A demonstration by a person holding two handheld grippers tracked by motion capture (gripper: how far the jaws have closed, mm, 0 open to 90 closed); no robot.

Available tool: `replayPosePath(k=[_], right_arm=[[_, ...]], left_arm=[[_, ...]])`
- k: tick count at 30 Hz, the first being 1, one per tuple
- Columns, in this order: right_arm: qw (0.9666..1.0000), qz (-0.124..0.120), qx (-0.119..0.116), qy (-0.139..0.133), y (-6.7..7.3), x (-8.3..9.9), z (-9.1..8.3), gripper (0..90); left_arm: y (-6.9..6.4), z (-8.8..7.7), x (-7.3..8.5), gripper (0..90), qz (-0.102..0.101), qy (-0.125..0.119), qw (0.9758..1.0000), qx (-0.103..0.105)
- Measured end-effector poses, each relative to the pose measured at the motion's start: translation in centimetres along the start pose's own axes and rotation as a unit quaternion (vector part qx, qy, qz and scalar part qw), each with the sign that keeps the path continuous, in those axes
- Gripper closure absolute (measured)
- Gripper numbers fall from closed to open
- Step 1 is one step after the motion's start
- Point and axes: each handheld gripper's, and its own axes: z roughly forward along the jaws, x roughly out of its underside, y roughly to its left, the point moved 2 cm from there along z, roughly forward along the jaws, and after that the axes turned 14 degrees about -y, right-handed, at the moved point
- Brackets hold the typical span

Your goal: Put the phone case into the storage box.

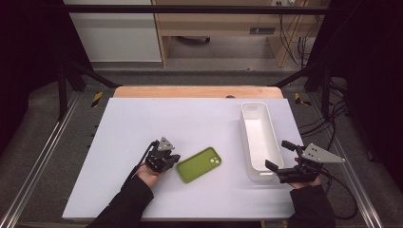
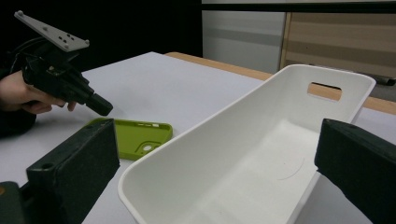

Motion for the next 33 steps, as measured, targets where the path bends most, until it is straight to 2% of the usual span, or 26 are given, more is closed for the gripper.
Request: replayPosePath(k=[6,10,17,21,25,33], right_arm=[[1.0000,0.001,0.001,0.001,0.0,0.0,0.0,0.4],[1.0000,-0.001,0.000,0.001,0.0,0.0,0.0,0.4],[1.0000,-0.001,0.000,0.001,0.0,0.0,0.0,0.4],[1.0000,0.000,0.001,0.001,0.0,0.0,0.0,0.4],[1.0000,0.000,0.000,0.001,0.0,0.0,0.0,0.4],[1.0000,0.000,0.000,0.001,0.0,0.0,0.0,0.4]], left_arm=[[0.3,-0.9,-0.9,83.8,-0.003,-0.026,0.9997,0.003],[0.2,-1.5,-1.5,75.7,-0.004,-0.037,0.9993,0.009],[-0.3,-1.9,-2.3,56.3,-0.014,-0.052,0.9983,0.023],[-0.6,-2.2,-2.8,43.1,-0.008,-0.060,0.9981,0.016],[-0.8,-2.4,-3.1,31.1,-0.015,-0.068,0.9975,0.012],[-1.4,-2.4,-4.0,9.8,-0.006,-0.067,0.9976,0.012]])
